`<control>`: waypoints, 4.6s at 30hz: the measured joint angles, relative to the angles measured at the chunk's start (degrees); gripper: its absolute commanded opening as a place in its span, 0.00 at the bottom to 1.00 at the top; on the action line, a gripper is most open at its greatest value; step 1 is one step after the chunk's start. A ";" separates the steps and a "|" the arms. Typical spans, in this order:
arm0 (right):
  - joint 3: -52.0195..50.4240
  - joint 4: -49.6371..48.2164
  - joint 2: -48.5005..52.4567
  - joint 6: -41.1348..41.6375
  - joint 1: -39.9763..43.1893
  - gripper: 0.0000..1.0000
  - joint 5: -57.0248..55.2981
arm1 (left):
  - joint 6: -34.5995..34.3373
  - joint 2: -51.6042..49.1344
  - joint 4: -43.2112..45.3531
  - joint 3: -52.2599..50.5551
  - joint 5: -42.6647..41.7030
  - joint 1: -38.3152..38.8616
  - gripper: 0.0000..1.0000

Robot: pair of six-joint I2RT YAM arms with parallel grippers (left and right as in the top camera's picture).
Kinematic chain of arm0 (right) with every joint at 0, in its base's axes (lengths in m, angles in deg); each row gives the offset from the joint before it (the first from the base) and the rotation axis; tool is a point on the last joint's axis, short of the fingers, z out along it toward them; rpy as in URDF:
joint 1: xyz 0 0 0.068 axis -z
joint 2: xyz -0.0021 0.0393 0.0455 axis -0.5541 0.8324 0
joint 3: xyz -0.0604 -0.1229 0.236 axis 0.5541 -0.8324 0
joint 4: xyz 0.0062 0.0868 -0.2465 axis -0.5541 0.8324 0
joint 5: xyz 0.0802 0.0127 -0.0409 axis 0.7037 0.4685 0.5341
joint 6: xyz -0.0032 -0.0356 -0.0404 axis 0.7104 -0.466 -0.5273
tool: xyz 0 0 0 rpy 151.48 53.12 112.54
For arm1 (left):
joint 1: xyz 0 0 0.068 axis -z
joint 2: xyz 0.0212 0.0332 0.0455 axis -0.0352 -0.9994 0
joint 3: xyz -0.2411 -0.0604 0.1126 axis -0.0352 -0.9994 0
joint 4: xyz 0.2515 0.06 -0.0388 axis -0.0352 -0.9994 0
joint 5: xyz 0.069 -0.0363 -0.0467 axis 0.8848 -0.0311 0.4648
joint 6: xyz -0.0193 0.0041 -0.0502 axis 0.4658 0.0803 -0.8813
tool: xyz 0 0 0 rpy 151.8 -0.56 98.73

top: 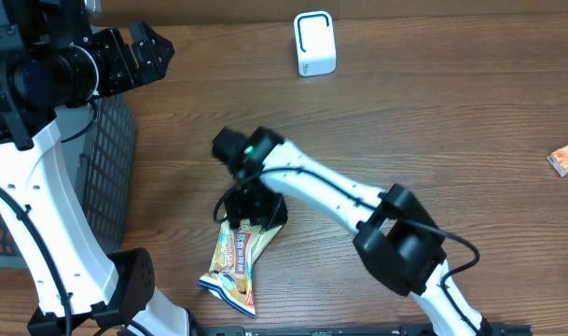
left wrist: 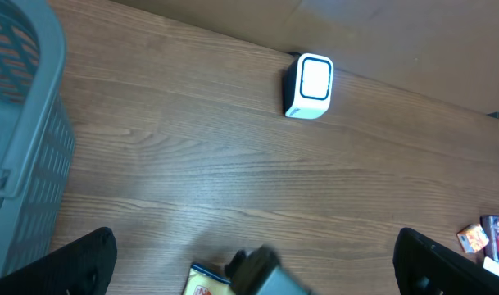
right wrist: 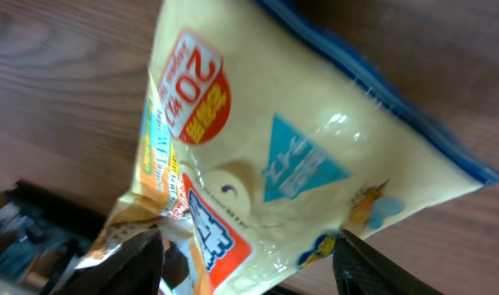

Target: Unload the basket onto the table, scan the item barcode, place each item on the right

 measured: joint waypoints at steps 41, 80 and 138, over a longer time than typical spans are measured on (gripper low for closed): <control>-7.48 4.35 -0.92 2.47 14.49 0.37 -23.69 | 0.00 0.00 0.00 0.00 0.00 0.00 1.00; -12.35 4.90 -3.58 -13.40 27.61 0.04 -19.50 | 0.00 0.00 0.00 0.00 0.00 0.00 1.00; -2.67 1.88 -4.61 -17.33 34.23 0.04 -23.56 | -0.02 0.00 0.00 0.00 0.00 0.00 1.00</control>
